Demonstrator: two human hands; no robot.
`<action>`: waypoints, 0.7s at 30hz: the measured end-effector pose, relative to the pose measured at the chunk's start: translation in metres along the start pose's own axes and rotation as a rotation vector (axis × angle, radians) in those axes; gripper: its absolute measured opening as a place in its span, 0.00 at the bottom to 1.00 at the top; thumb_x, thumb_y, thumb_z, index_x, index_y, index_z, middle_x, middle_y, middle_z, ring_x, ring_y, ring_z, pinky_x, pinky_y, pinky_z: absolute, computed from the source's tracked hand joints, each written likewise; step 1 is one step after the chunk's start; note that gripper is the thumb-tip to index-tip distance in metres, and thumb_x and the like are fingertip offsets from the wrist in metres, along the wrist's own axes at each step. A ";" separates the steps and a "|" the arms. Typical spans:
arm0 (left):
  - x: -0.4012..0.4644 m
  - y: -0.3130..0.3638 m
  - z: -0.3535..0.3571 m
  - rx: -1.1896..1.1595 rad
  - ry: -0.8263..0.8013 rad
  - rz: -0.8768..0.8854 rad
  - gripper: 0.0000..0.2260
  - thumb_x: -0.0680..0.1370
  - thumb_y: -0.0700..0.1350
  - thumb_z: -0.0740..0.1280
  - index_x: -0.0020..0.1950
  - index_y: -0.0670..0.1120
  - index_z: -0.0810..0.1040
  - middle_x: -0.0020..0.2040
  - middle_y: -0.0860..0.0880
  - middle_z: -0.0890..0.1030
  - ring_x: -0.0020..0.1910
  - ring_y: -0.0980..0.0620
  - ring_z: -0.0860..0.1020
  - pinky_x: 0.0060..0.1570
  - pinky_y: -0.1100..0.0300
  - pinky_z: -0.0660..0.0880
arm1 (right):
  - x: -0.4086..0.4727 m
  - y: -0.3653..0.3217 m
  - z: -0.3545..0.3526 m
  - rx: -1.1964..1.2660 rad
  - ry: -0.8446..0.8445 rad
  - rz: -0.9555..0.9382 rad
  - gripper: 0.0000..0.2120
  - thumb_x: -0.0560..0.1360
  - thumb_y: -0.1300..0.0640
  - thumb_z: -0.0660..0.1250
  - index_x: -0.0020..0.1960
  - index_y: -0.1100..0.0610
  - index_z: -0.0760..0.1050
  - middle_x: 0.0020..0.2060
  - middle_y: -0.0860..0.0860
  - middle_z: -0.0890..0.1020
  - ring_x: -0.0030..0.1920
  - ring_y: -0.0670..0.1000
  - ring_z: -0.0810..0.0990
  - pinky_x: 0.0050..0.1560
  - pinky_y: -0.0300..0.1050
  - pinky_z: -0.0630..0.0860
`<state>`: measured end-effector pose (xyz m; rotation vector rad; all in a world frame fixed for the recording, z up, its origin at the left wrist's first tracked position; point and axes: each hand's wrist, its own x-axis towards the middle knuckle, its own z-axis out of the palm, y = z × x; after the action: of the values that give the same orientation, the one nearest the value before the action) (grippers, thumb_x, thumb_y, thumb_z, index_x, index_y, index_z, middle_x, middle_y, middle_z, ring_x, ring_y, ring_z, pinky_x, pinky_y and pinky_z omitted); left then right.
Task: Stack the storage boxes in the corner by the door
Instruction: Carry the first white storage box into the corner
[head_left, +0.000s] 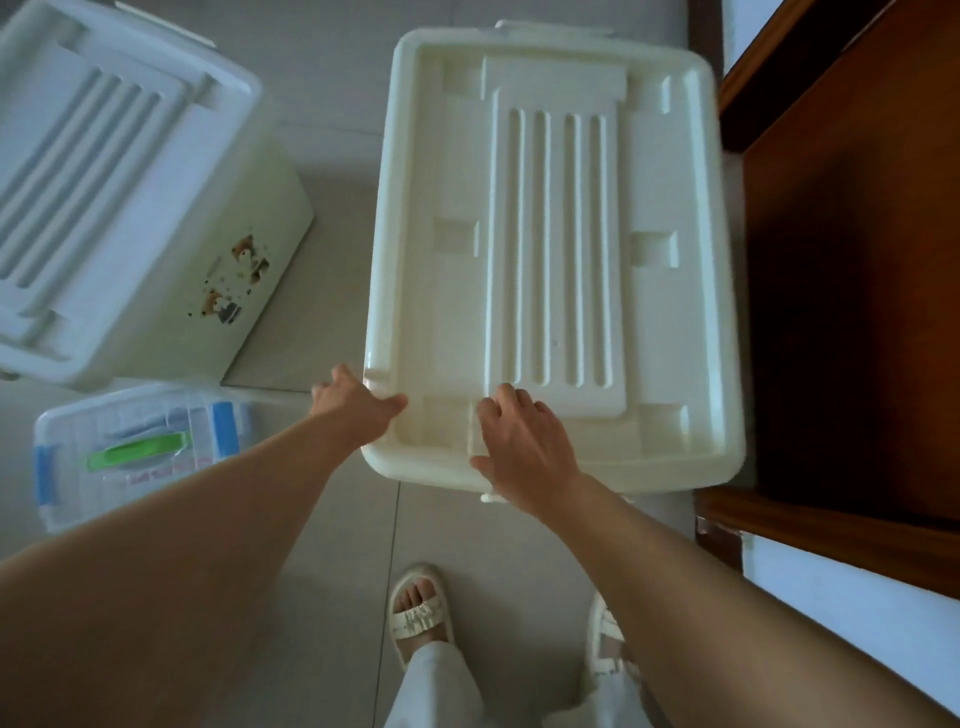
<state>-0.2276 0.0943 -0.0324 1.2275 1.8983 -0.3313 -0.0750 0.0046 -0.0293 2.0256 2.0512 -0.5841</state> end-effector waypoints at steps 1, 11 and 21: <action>-0.005 0.007 -0.008 0.031 0.030 0.003 0.36 0.75 0.54 0.68 0.75 0.41 0.56 0.71 0.37 0.64 0.68 0.38 0.68 0.66 0.48 0.67 | -0.003 0.007 -0.009 0.008 -0.008 0.031 0.19 0.59 0.53 0.79 0.43 0.58 0.75 0.42 0.54 0.77 0.40 0.54 0.79 0.40 0.45 0.75; -0.019 0.095 -0.046 0.104 0.117 0.094 0.34 0.75 0.54 0.67 0.75 0.41 0.57 0.71 0.36 0.63 0.68 0.36 0.68 0.66 0.45 0.67 | -0.001 0.106 -0.074 -0.066 0.095 0.222 0.17 0.69 0.61 0.71 0.56 0.59 0.71 0.53 0.54 0.75 0.54 0.54 0.75 0.52 0.45 0.72; 0.018 0.140 -0.036 0.148 0.170 0.004 0.38 0.74 0.53 0.69 0.77 0.45 0.53 0.72 0.36 0.62 0.71 0.35 0.63 0.69 0.41 0.64 | 0.067 0.203 -0.081 0.019 0.019 0.417 0.26 0.73 0.58 0.66 0.68 0.60 0.62 0.63 0.57 0.68 0.63 0.56 0.68 0.61 0.48 0.67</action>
<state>-0.1300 0.1958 0.0055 1.3948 2.0454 -0.3812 0.1336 0.0956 -0.0117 2.3784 1.5617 -0.5026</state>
